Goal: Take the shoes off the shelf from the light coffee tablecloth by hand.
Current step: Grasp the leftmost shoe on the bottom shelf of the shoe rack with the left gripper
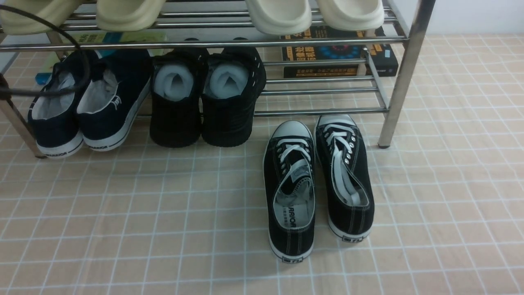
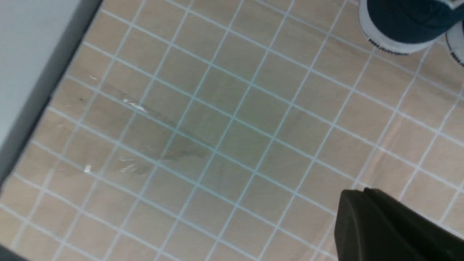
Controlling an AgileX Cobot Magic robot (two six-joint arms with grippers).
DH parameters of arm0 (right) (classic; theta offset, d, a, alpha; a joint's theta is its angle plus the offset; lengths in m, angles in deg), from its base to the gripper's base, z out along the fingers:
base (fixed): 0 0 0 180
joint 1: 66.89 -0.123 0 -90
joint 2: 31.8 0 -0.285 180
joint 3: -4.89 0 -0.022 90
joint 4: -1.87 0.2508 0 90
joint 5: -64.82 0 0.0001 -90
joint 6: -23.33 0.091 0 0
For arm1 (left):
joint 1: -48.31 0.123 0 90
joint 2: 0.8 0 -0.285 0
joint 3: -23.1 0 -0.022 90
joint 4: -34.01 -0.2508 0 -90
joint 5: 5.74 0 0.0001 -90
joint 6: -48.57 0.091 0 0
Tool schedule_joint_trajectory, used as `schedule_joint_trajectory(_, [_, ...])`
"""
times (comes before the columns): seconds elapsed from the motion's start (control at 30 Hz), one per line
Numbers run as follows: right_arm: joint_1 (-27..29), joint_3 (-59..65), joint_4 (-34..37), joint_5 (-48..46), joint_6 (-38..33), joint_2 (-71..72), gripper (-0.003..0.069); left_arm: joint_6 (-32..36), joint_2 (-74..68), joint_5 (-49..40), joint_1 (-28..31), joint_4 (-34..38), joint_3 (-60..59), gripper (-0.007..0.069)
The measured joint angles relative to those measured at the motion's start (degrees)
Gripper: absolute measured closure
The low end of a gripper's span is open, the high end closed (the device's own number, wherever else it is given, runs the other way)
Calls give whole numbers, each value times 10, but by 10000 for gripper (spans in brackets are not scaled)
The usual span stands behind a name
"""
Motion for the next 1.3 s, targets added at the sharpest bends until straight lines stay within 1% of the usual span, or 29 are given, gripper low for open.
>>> schedule_joint_trajectory(0.03, [0, 0, 0, 0, 0, 0, 420, 3, 0, 1, 5, 7, 0, 611])
schedule_joint_trajectory(0.07, [0, 0, 0, 0, 0, 0, 420, 28, -24, 7, 36, 59, 14, 610])
schedule_joint_trajectory(0.13, [0, 0, 0, 0, 0, 0, 420, 63, -46, 25, 72, 128, 21, 610])
schedule_joint_trajectory(0.23, [0, 0, 0, 0, 0, 0, 420, 80, -68, 64, 87, 183, 22, 603])
schedule_joint_trajectory(0.33, [0, 0, 0, 0, 0, 0, 420, 79, -79, 97, 85, 199, 24, 591])
schedule_joint_trajectory(0.4, [0, 0, 0, 0, 0, 0, 420, 79, -91, 139, 78, 204, 25, 555])
schedule_joint_trajectory(0.5, [0, 0, 0, 0, 0, 0, 420, 79, -111, 189, 69, 201, 25, 466])
schedule_joint_trajectory(0.53, [0, 0, 0, 0, 0, 0, 420, 79, -114, 195, 67, 200, 25, 452])
schedule_joint_trajectory(0.57, [0, 0, 0, 0, 0, 0, 420, 79, -119, 205, 66, 199, 25, 423])
schedule_joint_trajectory(0.6, [0, 0, 0, 0, 0, 0, 420, 78, -132, 232, 66, 195, 25, 363])
schedule_joint_trajectory(0.63, [0, 0, 0, 0, 0, 0, 420, 77, -139, 245, 66, 193, 25, 329])
schedule_joint_trajectory(0.67, [0, 0, 0, 0, 0, 0, 420, 77, -141, 247, 66, 192, 25, 323])
schedule_joint_trajectory(0.73, [0, 0, 0, 0, 0, 0, 420, 77, -163, 268, 66, 191, 25, 256])
schedule_joint_trajectory(0.87, [0, 0, 0, 0, 0, 0, 420, 77, -191, 280, 66, 192, 25, 226])
schedule_joint_trajectory(0.97, [0, 0, 0, 0, 0, 0, 420, 77, -211, 285, 66, 193, 25, 228])
schedule_joint_trajectory(1.07, [0, 0, 0, 0, 0, 0, 420, 77, -226, 293, 66, 193, 25, 246])
schedule_joint_trajectory(1.2, [0, 0, 0, 0, 0, 0, 420, 77, -233, 299, 66, 202, 25, 346])
schedule_joint_trajectory(1.23, [0, 0, 0, 0, 0, 0, 420, 77, -235, 297, 66, 211, 25, 432])
schedule_joint_trajectory(1.27, [0, 0, 0, 0, 0, 0, 420, 77, -236, 296, 66, 211, 26, 443])
schedule_joint_trajectory(1.3, [0, 0, 0, 0, 0, 0, 420, 79, -236, 291, 66, 218, 27, 514])
